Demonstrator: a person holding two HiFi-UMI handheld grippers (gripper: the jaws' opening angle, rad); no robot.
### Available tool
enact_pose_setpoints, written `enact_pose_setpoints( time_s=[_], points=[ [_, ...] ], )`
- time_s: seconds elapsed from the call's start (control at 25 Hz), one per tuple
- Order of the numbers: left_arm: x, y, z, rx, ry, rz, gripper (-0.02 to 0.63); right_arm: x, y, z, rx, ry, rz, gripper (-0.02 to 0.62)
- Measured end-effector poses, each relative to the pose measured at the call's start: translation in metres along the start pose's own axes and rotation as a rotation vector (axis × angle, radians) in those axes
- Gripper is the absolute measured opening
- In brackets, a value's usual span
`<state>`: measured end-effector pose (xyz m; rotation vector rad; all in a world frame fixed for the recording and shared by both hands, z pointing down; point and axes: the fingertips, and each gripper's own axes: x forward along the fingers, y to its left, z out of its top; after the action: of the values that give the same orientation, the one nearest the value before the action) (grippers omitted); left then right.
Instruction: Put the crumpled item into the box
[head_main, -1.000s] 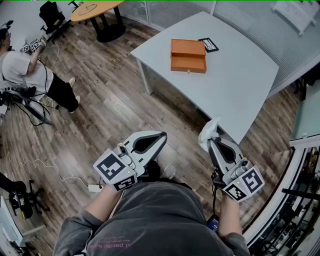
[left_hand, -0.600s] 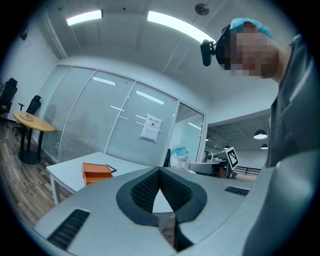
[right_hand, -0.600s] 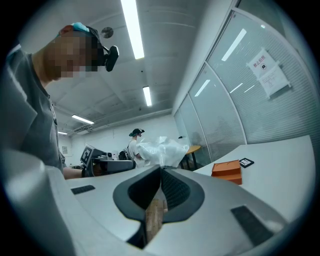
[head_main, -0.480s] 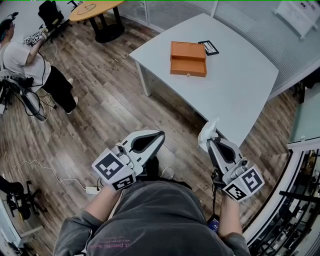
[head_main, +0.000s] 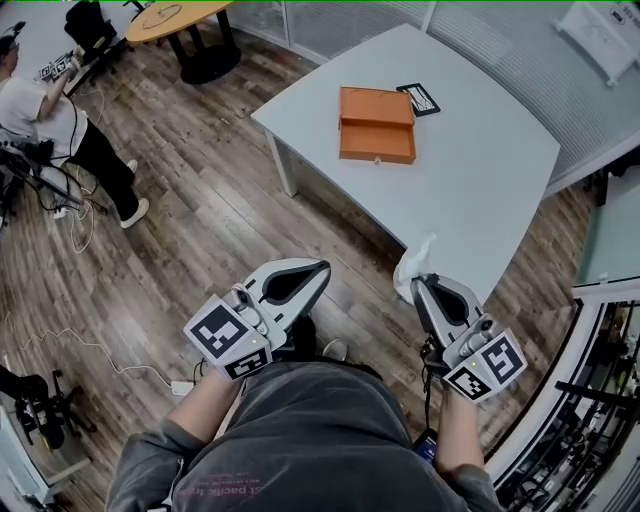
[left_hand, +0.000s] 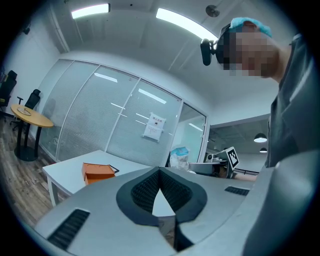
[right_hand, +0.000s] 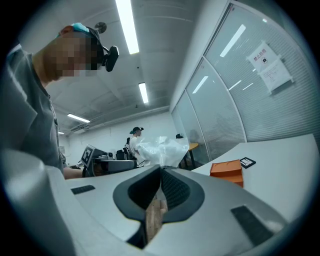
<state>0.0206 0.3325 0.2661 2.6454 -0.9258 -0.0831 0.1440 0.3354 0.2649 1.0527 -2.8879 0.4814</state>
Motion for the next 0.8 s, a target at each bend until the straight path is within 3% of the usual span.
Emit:
enact_pose_setpoints(
  time_s=[0.8],
  points=[
    [0.051, 0.141, 0.040, -0.047, 0.023, -0.023, 0.012, 0.135, -0.067, 0.028, 0.033, 0.046, -0.004, 0.006]
  ],
)
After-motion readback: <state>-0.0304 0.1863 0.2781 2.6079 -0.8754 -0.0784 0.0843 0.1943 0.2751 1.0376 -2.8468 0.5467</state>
